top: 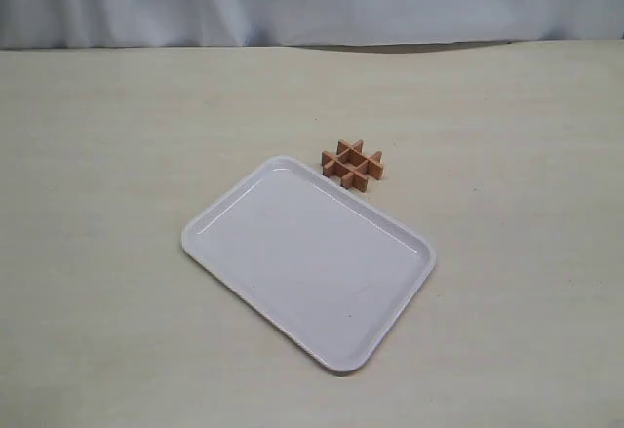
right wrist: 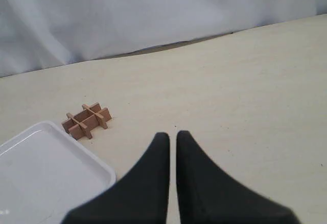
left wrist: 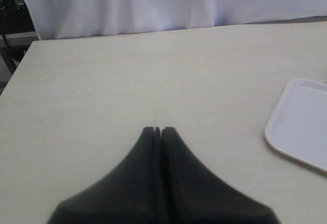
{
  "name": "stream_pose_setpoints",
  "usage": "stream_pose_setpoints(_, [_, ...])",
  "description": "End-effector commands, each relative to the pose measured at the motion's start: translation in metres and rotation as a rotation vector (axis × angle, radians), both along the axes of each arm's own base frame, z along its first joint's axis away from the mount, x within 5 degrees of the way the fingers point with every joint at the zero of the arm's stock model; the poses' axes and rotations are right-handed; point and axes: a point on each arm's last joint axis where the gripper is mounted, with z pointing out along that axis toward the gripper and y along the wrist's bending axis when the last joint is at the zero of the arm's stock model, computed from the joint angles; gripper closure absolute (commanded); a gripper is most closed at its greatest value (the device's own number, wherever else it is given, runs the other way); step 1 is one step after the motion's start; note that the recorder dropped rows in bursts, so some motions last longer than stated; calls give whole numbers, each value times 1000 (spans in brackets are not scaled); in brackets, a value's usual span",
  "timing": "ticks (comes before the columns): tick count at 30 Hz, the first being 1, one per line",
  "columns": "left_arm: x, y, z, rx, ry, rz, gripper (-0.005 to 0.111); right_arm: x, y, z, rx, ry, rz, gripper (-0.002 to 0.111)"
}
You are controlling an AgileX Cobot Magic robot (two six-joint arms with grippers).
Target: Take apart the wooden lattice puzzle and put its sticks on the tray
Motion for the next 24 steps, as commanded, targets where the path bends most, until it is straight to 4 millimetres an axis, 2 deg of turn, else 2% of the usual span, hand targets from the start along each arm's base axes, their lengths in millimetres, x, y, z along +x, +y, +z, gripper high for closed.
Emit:
stream_pose_setpoints(1, [0,0,1,-1,-18,-8,107,0,0,1,-6,-16,-7,104])
stream_pose_setpoints(12, [0,0,1,-1,-18,-8,107,1,0,5,-14,-60,1,104])
stream_pose_setpoints(15, [0,0,1,-1,-18,-8,107,2,2,15,-37,-173,20,104])
stream_pose_setpoints(24, [0,0,1,-1,-18,-8,107,-7,12,63,-140,-702,109,104])
